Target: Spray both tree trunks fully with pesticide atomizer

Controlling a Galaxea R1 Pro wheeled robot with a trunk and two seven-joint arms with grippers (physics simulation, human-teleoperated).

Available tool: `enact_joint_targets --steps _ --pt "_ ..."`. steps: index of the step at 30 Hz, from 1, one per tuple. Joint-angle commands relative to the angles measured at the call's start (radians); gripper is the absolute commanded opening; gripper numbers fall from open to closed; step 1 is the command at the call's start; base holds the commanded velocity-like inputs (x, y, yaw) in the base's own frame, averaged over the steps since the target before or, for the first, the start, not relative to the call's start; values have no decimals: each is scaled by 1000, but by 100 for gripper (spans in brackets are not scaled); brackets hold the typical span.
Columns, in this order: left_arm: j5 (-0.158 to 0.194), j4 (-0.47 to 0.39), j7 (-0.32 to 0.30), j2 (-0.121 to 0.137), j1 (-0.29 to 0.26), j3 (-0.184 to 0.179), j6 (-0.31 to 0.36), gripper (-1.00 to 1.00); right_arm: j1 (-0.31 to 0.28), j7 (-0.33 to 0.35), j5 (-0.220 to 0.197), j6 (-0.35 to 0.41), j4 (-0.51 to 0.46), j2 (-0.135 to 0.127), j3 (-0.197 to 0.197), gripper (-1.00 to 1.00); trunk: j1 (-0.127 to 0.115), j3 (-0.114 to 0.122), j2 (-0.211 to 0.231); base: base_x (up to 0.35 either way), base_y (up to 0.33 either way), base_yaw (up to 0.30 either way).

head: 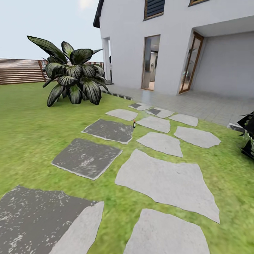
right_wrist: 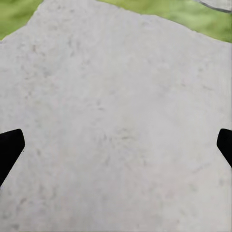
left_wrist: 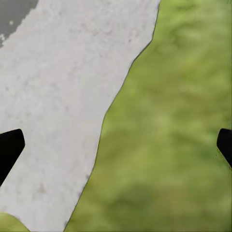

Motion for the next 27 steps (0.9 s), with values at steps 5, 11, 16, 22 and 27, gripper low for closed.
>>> enact_joint_targets --steps 5,11,16,22,27 --pt "0 1 1 0 -1 1 -3 100 -1 0 1 -3 1 0 1 100 0 -1 0 339 0 -3" --pt "0 1 1 0 0 1 -3 100 0 0 1 -3 -1 2 3 100 0 -1 0 339 0 -1" --pt "0 1 1 0 -1 1 -3 100 0 0 1 -3 -1 3 3 100 0 -1 0 339 0 0" --pt "0 1 1 0 -1 1 -3 100 0 0 1 -3 0 3 3 100 0 -1 0 339 0 0" --pt "0 1 1 0 -1 1 -3 100 0 0 1 -3 0 3 3 100 0 -1 0 339 0 0"
